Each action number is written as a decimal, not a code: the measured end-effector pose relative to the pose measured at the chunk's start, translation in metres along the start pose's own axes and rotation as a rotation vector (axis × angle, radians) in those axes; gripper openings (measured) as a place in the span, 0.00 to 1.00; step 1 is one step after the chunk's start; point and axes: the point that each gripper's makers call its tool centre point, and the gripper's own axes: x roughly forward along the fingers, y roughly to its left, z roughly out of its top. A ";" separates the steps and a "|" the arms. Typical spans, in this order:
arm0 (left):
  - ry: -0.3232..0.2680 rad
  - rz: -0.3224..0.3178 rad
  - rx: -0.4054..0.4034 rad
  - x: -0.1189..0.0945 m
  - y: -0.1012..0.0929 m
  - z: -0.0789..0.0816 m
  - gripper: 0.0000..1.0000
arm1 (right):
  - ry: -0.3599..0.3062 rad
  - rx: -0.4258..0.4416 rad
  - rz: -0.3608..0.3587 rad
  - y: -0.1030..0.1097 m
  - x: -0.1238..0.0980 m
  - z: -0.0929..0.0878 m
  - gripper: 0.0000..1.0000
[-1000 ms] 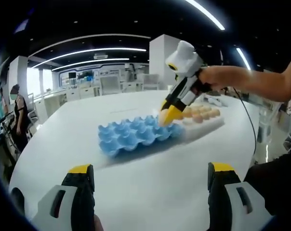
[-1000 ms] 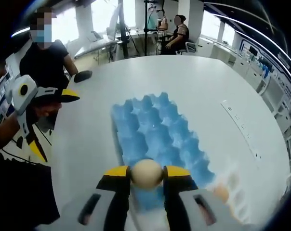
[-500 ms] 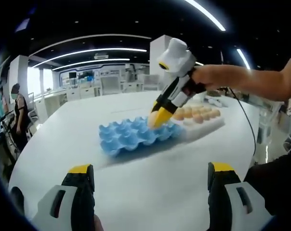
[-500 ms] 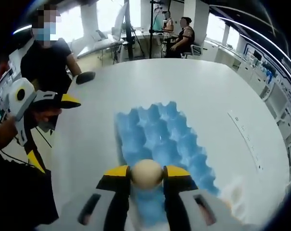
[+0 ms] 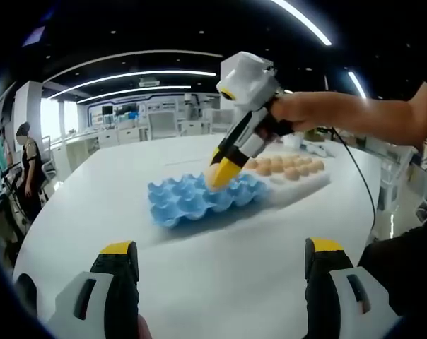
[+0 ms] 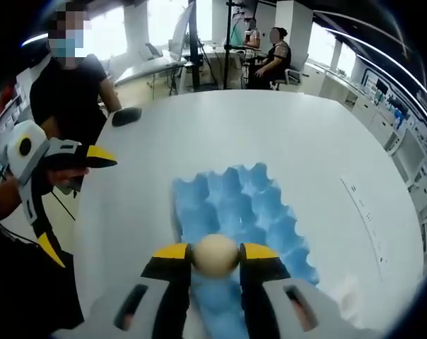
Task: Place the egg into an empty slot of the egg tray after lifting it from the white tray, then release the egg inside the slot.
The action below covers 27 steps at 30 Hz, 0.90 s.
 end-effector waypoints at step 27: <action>-0.002 0.007 -0.011 -0.007 0.001 -0.004 1.00 | -0.042 -0.041 0.041 0.024 0.027 0.035 0.27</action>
